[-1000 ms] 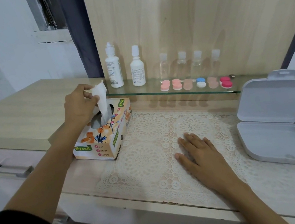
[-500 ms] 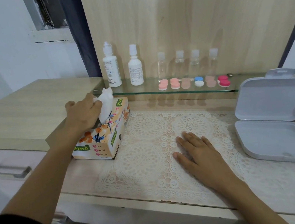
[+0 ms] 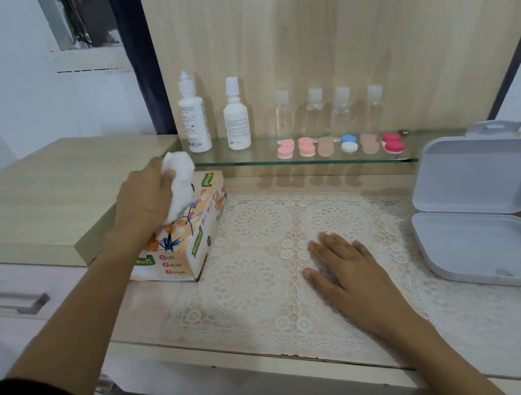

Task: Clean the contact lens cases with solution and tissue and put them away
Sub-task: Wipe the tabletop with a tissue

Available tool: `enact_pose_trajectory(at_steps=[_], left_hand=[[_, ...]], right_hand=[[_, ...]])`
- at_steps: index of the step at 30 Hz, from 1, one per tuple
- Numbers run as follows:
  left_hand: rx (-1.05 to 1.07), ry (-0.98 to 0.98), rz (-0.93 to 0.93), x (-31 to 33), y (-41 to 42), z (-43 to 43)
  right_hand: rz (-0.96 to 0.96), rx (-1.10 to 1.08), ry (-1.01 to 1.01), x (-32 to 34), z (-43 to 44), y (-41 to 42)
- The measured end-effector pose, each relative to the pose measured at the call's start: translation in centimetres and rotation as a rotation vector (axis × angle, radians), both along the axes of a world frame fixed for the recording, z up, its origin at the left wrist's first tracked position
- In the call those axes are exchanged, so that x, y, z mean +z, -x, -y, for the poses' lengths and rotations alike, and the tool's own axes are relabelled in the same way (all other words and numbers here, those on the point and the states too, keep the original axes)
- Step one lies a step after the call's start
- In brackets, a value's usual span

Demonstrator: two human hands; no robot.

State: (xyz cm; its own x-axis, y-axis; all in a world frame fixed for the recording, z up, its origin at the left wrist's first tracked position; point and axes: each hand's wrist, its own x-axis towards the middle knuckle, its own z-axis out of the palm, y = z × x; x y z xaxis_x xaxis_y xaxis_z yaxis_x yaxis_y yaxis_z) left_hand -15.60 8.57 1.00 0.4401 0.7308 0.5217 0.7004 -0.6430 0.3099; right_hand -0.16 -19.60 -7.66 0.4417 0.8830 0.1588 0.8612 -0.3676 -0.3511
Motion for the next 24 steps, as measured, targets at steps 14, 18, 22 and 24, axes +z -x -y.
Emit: enact_pose_trajectory(at_steps=[14,18,22,24], left_hand=[[0.033,-0.070,-0.334,0.7,-0.3,0.7],[-0.037,0.142,-0.110,0.1,-0.1,0.1],[0.027,0.225,-0.092,0.5,-0.3,-0.1],[0.040,0.243,-0.078,1.0,-0.4,0.2]], right_hand=[[0.002,-0.002,0.010,0.0,0.0,0.1],[0.004,0.002,0.013,0.1,0.0,0.0],[-0.012,0.003,0.003,0.0,0.0,0.0],[-0.009,0.002,-0.001,-0.1,0.0,-0.1]])
